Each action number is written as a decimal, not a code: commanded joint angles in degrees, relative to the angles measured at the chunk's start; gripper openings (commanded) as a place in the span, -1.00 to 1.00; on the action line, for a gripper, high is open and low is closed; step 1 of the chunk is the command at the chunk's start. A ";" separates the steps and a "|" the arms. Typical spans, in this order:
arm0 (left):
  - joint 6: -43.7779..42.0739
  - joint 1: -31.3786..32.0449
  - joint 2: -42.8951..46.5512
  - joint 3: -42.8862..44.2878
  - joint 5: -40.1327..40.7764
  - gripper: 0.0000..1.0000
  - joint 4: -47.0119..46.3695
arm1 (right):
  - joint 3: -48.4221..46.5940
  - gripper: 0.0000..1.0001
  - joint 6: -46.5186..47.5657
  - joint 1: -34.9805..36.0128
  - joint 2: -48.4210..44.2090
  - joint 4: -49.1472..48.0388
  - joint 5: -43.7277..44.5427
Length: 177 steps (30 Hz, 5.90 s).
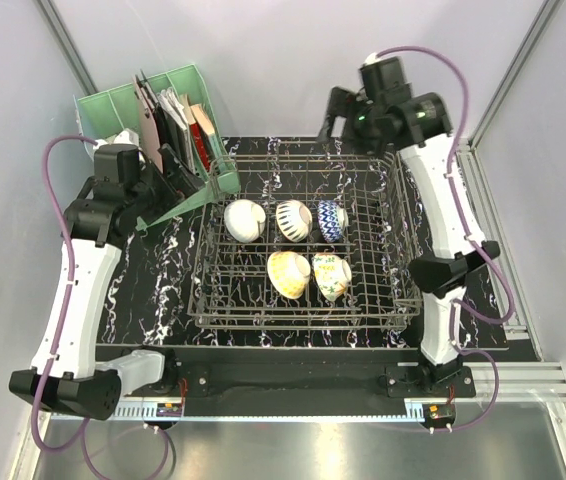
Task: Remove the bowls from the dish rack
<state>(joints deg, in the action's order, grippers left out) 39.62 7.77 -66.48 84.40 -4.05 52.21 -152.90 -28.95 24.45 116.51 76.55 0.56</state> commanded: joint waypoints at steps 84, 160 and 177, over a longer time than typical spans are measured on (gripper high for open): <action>-8.76 3.22 4.17 -12.85 8.90 0.98 3.44 | 60.52 0.99 -27.50 28.78 -55.06 -5.45 44.71; -10.09 18.86 -35.04 7.98 3.08 -1.00 -3.60 | 56.33 -1.00 1.70 -24.10 -25.57 -25.31 15.09; -9.29 16.05 -39.69 13.60 7.04 -1.00 -3.60 | 47.61 -1.00 2.05 -24.10 -16.93 -26.98 10.08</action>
<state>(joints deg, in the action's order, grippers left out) 25.34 22.04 -104.88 94.78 8.86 46.83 -100.64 -6.46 0.25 100.42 56.38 6.55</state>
